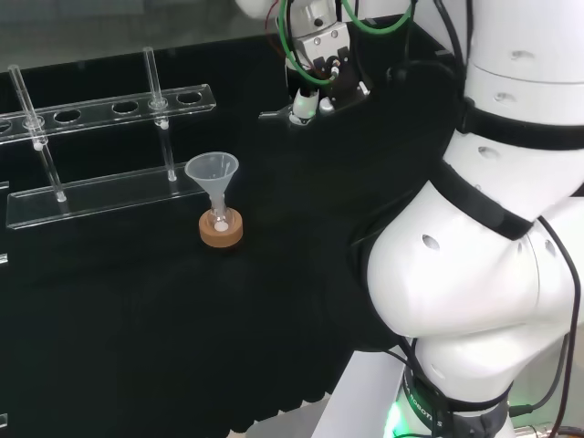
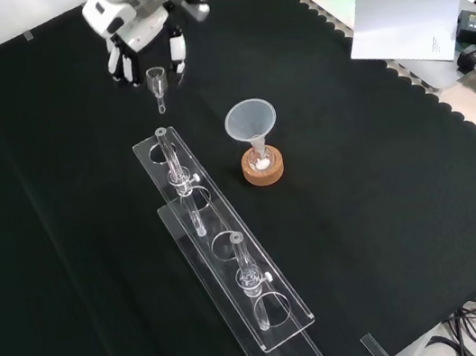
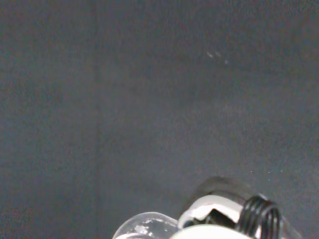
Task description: Put the weighing funnel back on the table.
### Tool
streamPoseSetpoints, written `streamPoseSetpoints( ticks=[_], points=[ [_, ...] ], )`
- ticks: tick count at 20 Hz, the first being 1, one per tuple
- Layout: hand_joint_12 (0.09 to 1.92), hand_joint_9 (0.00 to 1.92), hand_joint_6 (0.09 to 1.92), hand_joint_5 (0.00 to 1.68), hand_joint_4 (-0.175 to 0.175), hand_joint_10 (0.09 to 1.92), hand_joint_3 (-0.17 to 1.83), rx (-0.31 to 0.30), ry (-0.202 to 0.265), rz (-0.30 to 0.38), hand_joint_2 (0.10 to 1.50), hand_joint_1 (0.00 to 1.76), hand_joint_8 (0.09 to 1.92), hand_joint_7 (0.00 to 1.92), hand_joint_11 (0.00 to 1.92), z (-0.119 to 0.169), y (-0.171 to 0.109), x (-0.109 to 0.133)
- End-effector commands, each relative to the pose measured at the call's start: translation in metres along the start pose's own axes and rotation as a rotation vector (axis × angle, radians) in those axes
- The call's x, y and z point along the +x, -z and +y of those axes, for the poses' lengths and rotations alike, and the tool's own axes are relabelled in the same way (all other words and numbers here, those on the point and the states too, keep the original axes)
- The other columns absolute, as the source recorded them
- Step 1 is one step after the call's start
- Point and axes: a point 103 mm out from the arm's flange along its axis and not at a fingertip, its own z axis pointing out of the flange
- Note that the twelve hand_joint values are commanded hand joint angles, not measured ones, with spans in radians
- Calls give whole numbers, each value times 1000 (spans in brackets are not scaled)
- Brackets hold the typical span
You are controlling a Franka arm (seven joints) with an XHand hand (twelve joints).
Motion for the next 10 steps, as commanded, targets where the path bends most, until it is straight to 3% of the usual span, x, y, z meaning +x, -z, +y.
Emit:
streamPoseSetpoints(
  ticks=[1, 10],
  points=[
    [875, 1113, 555, 1310, 175, 149, 528, 28, 25, -52, 711, 1123, 647, 631, 1024, 36, -13, 11],
    [877, 1113, 555, 1310, 175, 147, 528, 64, 54, -46, 711, 1123, 647, 630, 1023, 61, -39, 17]
  ],
)
